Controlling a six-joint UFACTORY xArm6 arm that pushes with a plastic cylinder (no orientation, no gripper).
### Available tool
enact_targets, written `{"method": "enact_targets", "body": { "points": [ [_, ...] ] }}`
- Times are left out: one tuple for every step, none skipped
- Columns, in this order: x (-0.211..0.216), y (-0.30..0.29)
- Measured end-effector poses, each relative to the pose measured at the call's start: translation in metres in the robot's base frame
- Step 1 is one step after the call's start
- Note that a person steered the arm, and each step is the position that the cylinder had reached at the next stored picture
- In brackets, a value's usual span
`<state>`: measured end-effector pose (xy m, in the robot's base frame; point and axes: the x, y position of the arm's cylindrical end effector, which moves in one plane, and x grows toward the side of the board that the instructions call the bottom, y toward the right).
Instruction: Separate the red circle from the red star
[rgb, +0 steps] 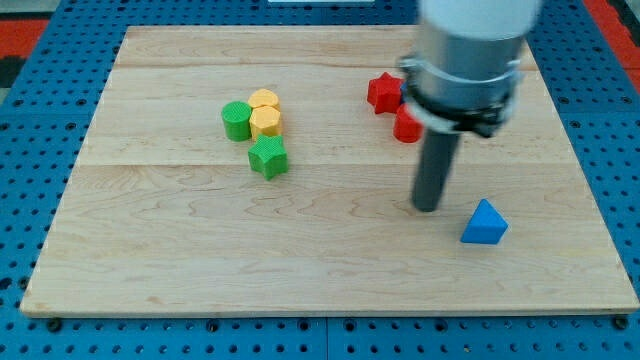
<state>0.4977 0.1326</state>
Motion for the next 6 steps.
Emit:
{"method": "enact_targets", "body": {
  "points": [
    [0.016, 0.031],
    [0.038, 0.031],
    [-0.021, 0.008],
    [-0.046, -0.083],
    [-0.120, -0.088],
    [-0.152, -0.050]
  ]
}}
